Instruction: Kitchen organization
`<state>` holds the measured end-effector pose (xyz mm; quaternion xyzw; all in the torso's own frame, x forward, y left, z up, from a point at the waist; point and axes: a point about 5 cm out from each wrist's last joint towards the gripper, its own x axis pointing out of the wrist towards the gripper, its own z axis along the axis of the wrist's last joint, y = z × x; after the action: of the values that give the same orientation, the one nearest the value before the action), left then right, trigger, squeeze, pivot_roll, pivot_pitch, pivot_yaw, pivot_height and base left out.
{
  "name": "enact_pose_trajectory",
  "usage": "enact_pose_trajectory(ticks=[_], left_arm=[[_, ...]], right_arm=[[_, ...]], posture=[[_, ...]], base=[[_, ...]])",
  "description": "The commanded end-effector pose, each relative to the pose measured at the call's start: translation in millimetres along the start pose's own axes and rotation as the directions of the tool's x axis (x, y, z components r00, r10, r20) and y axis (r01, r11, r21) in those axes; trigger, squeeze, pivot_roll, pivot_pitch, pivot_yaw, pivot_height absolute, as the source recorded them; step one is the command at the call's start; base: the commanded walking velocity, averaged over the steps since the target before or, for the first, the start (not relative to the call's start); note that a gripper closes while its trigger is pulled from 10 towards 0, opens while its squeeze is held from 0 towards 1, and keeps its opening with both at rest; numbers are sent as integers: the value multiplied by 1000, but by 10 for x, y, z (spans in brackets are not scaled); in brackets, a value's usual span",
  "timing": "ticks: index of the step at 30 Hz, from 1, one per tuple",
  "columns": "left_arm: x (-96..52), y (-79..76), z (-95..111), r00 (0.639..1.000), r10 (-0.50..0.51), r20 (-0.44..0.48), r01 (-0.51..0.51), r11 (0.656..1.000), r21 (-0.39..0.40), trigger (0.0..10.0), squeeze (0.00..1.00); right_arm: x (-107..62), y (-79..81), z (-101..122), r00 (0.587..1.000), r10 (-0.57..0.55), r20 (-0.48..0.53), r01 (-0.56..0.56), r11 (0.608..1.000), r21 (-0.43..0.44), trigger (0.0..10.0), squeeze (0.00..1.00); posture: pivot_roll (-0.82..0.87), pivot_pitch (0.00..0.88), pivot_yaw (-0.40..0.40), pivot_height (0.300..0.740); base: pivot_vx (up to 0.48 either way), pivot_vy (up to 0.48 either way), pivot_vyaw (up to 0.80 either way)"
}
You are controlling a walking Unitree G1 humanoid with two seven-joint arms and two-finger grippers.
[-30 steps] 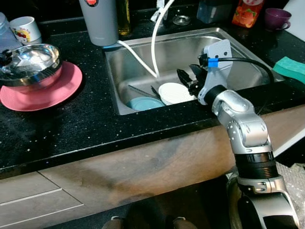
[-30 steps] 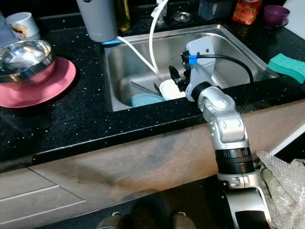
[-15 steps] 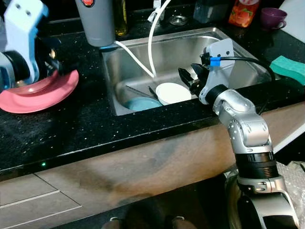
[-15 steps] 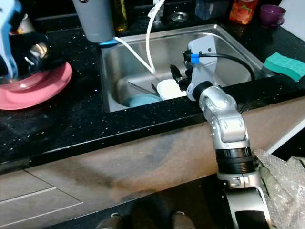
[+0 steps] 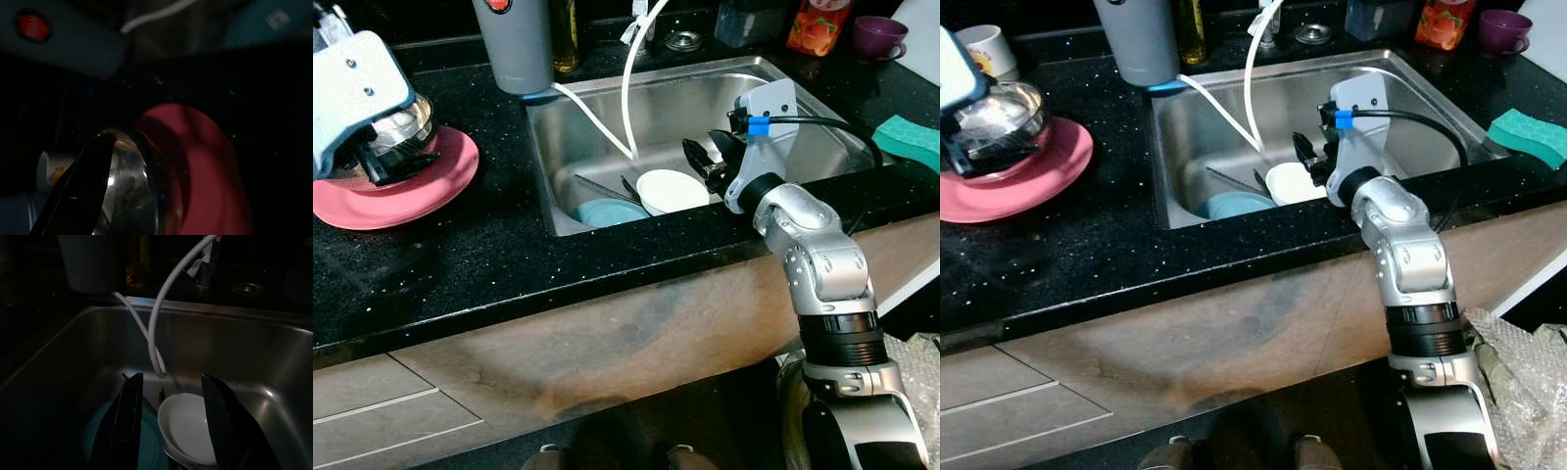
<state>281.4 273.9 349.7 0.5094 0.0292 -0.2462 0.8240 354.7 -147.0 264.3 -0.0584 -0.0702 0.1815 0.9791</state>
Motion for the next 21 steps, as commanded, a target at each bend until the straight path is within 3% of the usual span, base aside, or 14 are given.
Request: enact_pose_trajectory(ticks=[1,5,12,18,21], left_arm=[[-17,-34,-1,999,-45,-26,46,998,50,10000,0],[-12,-93,-145,991,-68,-118,80,992,96,10000,0],[-7,-29,-253,982,17,-190,26,975,223,10000,0],[-5,-15,-262,982,46,-181,4,965,263,10000,0],[65,-34,-286,987,81,-138,-38,957,289,10000,0]], right_arm=[[10,18,-19,1000,11,-7,-11,1000,10,10000,0],[9,21,-24,1000,11,-8,-11,1000,10,10000,0],[7,20,-30,1000,9,-9,-9,1000,10,10000,0],[5,20,-31,1000,9,-9,-9,1000,11,10000,0],[4,23,-31,1000,12,-8,-12,1000,11,10000,0]], posture=[[51,136,9,740],[49,135,9,740],[47,132,10,740],[47,130,10,740],[44,126,8,740]], base=[[0,0,0],[0,0,0],[0,0,0],[0,0,0],[0,0,0]])
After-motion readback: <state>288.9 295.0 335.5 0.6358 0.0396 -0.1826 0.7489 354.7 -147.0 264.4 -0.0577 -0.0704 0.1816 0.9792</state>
